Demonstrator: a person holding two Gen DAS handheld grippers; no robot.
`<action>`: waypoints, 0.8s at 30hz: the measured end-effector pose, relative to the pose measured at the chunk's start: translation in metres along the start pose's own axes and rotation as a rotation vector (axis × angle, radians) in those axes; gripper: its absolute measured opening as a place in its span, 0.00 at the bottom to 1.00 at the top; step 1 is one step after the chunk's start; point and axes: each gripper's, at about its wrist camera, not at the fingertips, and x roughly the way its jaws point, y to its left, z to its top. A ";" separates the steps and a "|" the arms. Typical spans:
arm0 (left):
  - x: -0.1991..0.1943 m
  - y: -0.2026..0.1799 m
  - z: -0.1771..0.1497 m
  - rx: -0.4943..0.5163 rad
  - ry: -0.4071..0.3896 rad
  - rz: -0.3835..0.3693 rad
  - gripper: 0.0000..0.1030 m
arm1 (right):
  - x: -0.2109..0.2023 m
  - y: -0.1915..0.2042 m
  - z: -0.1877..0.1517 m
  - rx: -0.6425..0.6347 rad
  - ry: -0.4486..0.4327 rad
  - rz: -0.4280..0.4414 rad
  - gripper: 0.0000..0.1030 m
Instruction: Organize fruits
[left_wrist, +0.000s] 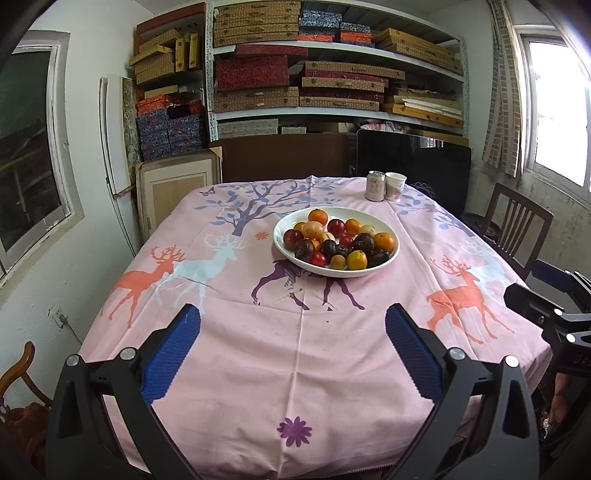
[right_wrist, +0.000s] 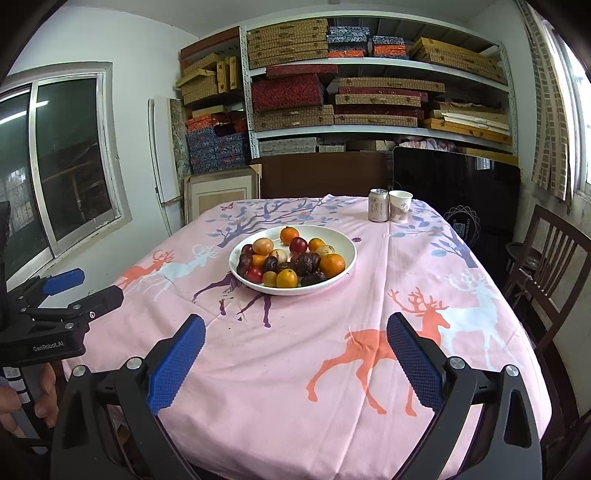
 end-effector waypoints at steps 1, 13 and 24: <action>-0.004 0.000 -0.001 0.000 -0.004 0.004 0.95 | -0.004 0.001 0.000 0.000 -0.003 0.000 0.96; -0.045 -0.001 -0.010 0.008 -0.043 0.029 0.95 | -0.040 0.014 -0.011 -0.018 -0.042 -0.002 0.96; -0.065 -0.007 -0.016 0.017 -0.056 0.027 0.95 | -0.059 0.013 -0.017 -0.017 -0.063 -0.010 0.96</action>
